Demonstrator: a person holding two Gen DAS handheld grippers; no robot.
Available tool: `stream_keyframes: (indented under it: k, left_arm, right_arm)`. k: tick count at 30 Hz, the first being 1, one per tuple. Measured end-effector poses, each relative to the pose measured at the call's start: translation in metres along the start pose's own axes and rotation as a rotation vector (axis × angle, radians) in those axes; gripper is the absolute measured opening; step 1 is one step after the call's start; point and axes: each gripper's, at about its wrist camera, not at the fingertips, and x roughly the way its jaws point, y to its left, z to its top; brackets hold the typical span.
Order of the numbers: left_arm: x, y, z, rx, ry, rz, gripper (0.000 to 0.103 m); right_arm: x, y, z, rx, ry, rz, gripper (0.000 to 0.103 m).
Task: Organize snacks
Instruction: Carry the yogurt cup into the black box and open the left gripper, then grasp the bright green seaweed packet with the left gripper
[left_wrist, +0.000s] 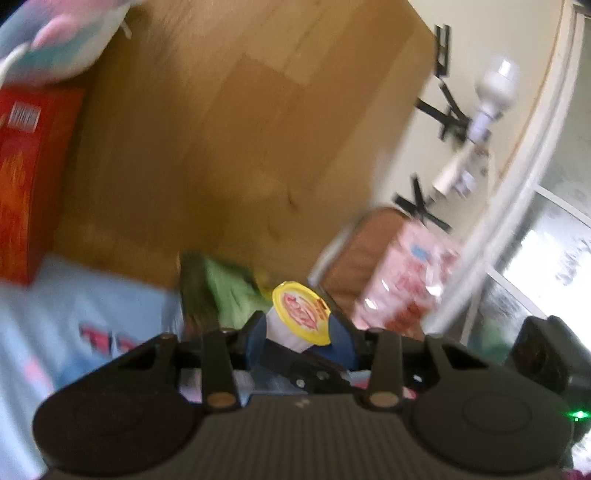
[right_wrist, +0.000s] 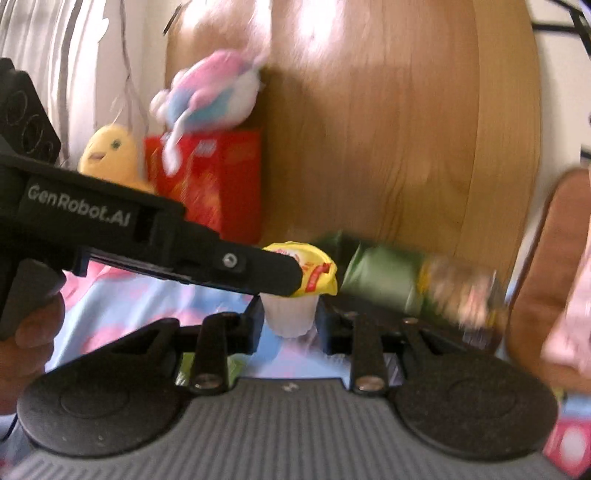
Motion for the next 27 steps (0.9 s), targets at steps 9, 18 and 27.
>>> stream_keyframes:
  k: [9, 18, 27]
  left_arm:
    - [0.027, 0.034, 0.018, -0.039, -0.012, 0.076, 0.043]
    - [-0.04, 0.053, -0.013, -0.127, -0.01, 0.106, 0.053]
    - [-0.047, 0.084, -0.069, -0.323, 0.182, 0.24, 0.048]
  right_arm:
    - [0.073, -0.029, 0.017, 0.008, 0.034, -0.033, 0.043]
    - [0.007, -0.038, -0.021, 0.209, -0.004, 0.015, 0.06]
    - [0.007, 0.026, -0.052, 0.136, 0.227, 0.19, 0.063]
